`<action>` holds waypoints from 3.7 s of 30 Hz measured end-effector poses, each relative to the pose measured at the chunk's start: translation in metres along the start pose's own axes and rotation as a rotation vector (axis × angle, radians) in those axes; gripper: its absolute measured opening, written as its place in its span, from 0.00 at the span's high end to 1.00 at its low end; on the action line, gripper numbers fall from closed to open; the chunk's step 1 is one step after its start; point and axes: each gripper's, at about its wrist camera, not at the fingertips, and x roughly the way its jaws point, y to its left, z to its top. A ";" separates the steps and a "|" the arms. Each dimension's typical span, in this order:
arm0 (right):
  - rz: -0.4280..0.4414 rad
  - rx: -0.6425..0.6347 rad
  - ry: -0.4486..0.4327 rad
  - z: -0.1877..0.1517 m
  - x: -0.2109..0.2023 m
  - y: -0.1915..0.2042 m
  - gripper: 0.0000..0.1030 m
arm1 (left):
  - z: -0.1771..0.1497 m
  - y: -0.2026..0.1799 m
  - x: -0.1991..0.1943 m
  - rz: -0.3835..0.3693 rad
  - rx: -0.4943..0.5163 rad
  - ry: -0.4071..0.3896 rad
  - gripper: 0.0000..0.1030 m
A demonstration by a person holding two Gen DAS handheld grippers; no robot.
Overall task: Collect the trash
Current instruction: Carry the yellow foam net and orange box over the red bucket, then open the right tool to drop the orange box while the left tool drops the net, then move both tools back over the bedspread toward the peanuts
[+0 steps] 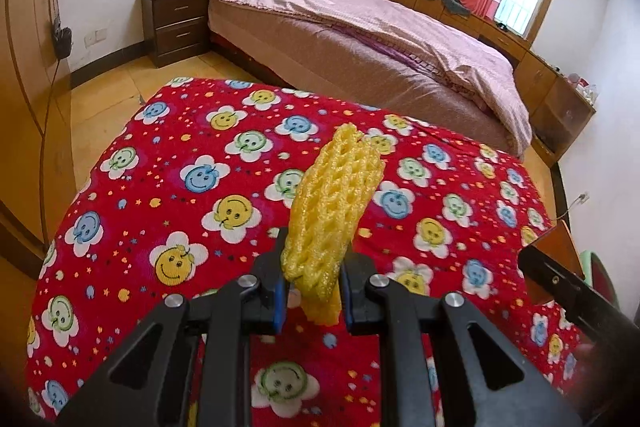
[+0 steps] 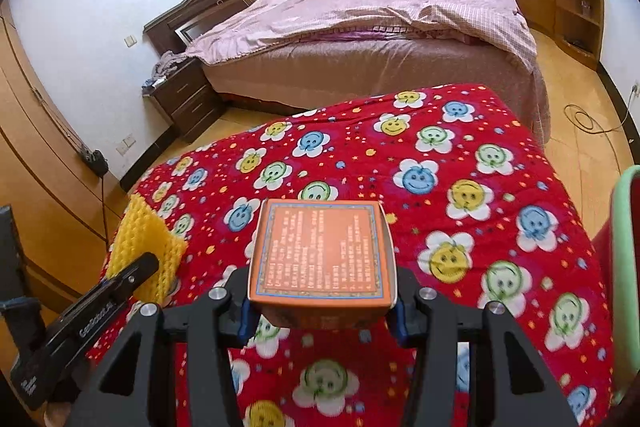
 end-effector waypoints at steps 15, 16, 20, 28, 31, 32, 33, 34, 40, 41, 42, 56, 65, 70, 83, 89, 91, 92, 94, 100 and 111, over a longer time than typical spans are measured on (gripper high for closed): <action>-0.016 0.027 -0.103 -0.019 -0.088 -0.028 0.49 | -0.012 -0.052 -0.055 -0.100 0.093 -0.036 0.80; -0.019 0.031 -0.110 -0.021 -0.094 -0.031 0.49 | -0.014 -0.056 -0.058 -0.110 0.099 -0.036 0.80; -0.031 0.053 -0.135 -0.026 -0.113 -0.045 0.49 | -0.021 -0.075 -0.069 -0.142 0.136 -0.035 0.80; -0.065 0.117 -0.177 -0.040 -0.145 -0.079 0.49 | -0.035 -0.119 -0.085 -0.194 0.222 -0.033 0.81; -0.078 0.140 -0.192 -0.044 -0.156 -0.093 0.49 | -0.041 -0.137 -0.087 -0.217 0.256 -0.024 0.81; -0.083 0.148 -0.197 -0.046 -0.160 -0.098 0.49 | -0.043 -0.143 -0.088 -0.224 0.266 -0.021 0.81; -0.089 0.157 -0.202 -0.048 -0.164 -0.103 0.49 | -0.045 -0.151 -0.088 -0.231 0.279 -0.016 0.81; -0.095 0.164 -0.206 -0.049 -0.167 -0.109 0.49 | -0.048 -0.158 -0.088 -0.238 0.292 -0.011 0.80; -0.135 0.221 -0.226 -0.058 -0.184 -0.146 0.48 | -0.063 -0.201 -0.082 -0.291 0.363 0.023 0.81; -0.141 0.229 -0.227 -0.059 -0.185 -0.151 0.48 | -0.065 -0.207 -0.081 -0.297 0.374 0.028 0.81; -0.149 0.239 -0.228 -0.061 -0.187 -0.158 0.48 | -0.067 -0.216 -0.079 -0.307 0.389 0.033 0.81; -0.253 0.356 -0.212 -0.081 -0.190 -0.245 0.46 | -0.101 -0.309 -0.053 -0.408 0.539 0.103 0.81; -0.251 0.405 -0.229 -0.092 -0.194 -0.276 0.37 | -0.115 -0.342 -0.034 -0.441 0.582 0.142 0.71; -0.247 0.403 -0.234 -0.096 -0.198 -0.278 0.37 | -0.117 -0.346 -0.030 -0.443 0.572 0.163 0.53; -0.238 0.361 -0.241 -0.106 -0.212 -0.250 0.35 | -0.117 -0.313 -0.058 -0.418 0.541 0.146 0.53; -0.220 0.312 -0.265 -0.109 -0.227 -0.222 0.27 | -0.116 -0.281 -0.082 -0.368 0.506 0.123 0.53; -0.214 0.298 -0.272 -0.112 -0.230 -0.213 0.24 | -0.115 -0.270 -0.089 -0.356 0.492 0.115 0.52; -0.210 0.291 -0.275 -0.113 -0.232 -0.208 0.23 | -0.115 -0.265 -0.093 -0.348 0.485 0.108 0.52; -0.204 0.275 -0.276 -0.115 -0.235 -0.199 0.23 | -0.116 -0.252 -0.103 -0.329 0.475 0.091 0.52; -0.186 0.223 -0.283 -0.125 -0.242 -0.168 0.17 | -0.120 -0.217 -0.124 -0.292 0.445 0.064 0.52; -0.170 0.140 -0.313 -0.148 -0.254 -0.118 0.07 | -0.133 -0.160 -0.153 -0.218 0.364 0.014 0.51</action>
